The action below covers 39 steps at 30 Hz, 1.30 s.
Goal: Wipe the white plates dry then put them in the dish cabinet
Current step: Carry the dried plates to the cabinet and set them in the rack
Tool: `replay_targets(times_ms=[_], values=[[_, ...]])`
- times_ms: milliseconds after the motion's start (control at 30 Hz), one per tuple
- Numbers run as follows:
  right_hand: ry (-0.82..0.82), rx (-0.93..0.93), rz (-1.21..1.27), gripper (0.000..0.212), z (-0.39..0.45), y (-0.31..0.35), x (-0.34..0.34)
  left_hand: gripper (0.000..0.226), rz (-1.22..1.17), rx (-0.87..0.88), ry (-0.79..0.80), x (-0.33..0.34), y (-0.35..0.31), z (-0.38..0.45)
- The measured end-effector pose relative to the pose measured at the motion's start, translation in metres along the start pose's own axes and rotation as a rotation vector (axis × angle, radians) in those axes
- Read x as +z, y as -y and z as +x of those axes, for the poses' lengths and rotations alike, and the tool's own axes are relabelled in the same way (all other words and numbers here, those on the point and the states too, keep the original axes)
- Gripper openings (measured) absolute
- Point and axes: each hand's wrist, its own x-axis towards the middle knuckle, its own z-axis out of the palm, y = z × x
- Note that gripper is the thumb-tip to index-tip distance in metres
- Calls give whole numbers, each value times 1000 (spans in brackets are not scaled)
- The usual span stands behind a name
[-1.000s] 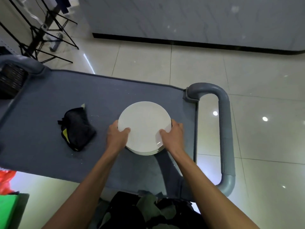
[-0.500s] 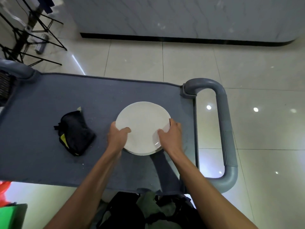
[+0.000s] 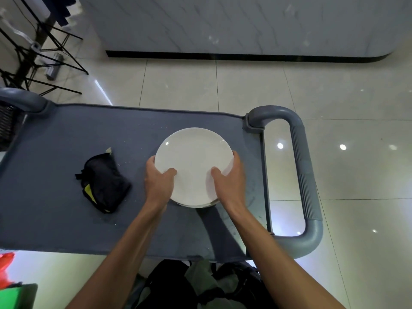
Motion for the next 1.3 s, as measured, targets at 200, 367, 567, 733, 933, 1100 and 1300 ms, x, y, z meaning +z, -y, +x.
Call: replay_targets(times_ms=[200,367,567,733,933,1100,1300], values=[[-73,-72,39,67,-5,9,-3,87,70,179,32,1,-5,-6],[-130,-144,34,71,-8,14,-5,91,128,270,40,1,-14,-5],[-190,-205,27,81,-20,16,-3,92,121,359,88,-5,-20,-7],[-216,-266,-55,75,-32,15,-4,79,154,468,131,-11,-21,-7],[-340,-241,-47,73,-52,10,-16,68,142,534,244,-3,-21,-13],[-494,-206,-8,70,-72,1,-50,68,129,588,390,24,-29,-38],[-693,-97,38,68,-98,-19,-105,67,174,679,592,69,-36,-86]])
